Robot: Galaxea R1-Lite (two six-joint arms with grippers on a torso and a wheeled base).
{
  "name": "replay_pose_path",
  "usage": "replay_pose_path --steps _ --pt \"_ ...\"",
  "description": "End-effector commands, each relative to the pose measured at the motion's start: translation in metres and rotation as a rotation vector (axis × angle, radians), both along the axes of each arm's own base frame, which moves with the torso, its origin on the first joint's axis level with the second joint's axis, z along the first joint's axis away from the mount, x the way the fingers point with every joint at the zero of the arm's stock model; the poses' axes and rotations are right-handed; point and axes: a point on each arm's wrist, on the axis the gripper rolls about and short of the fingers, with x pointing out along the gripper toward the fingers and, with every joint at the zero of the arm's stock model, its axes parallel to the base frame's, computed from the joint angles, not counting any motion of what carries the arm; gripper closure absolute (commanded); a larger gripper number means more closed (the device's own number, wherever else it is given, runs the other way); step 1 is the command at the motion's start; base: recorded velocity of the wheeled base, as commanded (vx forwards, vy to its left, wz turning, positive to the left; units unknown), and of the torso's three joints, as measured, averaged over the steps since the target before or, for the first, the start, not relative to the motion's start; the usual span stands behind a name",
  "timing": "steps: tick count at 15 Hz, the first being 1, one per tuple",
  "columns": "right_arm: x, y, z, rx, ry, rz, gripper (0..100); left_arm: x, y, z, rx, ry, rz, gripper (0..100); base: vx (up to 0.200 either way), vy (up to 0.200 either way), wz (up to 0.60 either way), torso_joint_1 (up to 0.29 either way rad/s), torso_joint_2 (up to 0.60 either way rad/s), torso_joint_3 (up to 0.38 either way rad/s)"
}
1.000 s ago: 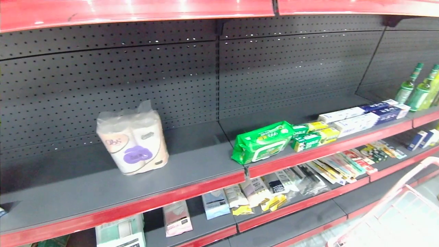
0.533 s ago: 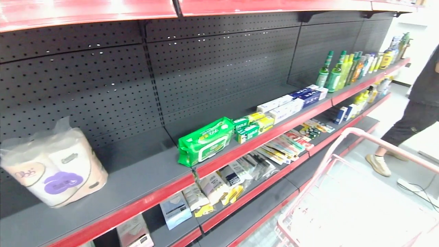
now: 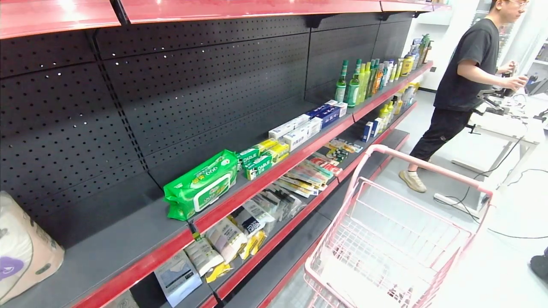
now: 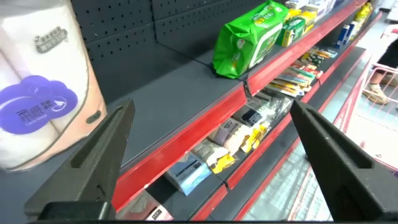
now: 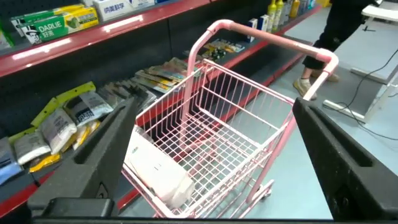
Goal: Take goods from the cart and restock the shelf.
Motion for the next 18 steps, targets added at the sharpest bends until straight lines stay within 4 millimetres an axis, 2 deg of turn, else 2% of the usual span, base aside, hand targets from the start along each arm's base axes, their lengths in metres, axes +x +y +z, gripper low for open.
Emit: replay_pose_path --steps 1,4,5,7,8,9,11,13,14,16,18 --pt "0.000 0.000 0.000 -0.003 0.000 0.002 0 0.000 0.000 0.000 0.000 0.000 0.001 0 0.000 0.000 0.00 0.000 0.00 0.000" --pt "0.000 0.000 0.002 -0.011 -0.004 0.022 0 0.000 0.000 0.000 -0.002 0.001 0.001 0 0.000 0.000 0.00 0.000 0.00 0.000" --pt "0.000 0.001 0.053 0.009 -0.038 0.098 0 0.000 0.000 0.000 -0.002 0.001 0.001 0 0.000 0.000 0.00 0.000 0.00 0.000" --pt "0.036 0.003 0.142 0.149 0.014 0.132 0 0.000 0.000 0.000 -0.002 0.001 0.002 0 0.000 0.000 0.00 0.000 0.00 0.000" --pt "0.070 0.003 0.162 0.012 0.086 0.109 0 0.000 0.000 0.000 -0.002 0.001 0.001 0 0.000 0.000 0.00 0.000 0.00 0.000" --pt "0.090 0.001 0.155 -0.083 0.177 0.030 0 0.000 0.000 0.000 -0.002 0.001 0.001 0 0.000 0.000 0.00 0.000 0.00 0.000" --pt "0.156 -0.003 0.134 -0.076 0.433 -0.013 0 0.000 0.000 0.000 -0.002 0.001 0.001 0 0.000 0.000 0.00 0.000 0.00 0.000" --pt "0.209 0.005 0.083 -0.082 0.737 0.068 0 0.000 0.000 0.000 -0.002 0.001 0.001 0 0.000 0.000 0.00 0.000 0.00 0.000" --pt "0.225 0.016 0.066 -0.105 0.817 0.143 0 0.000 0.000 0.000 -0.005 0.002 0.002 0 0.000 0.000 0.00 0.000 0.00 0.000" --pt "0.264 0.056 0.034 -0.171 0.929 0.307 0 0.000 0.000 0.000 -0.003 0.002 0.001 0 0.000 0.000 0.00 0.000 0.00 0.000" --pt "0.288 0.089 -0.004 -0.207 0.937 0.412 0 0.000 0.000 0.000 -0.003 0.002 0.001 0 0.000 0.000 0.00 0.000 0.00 0.000"
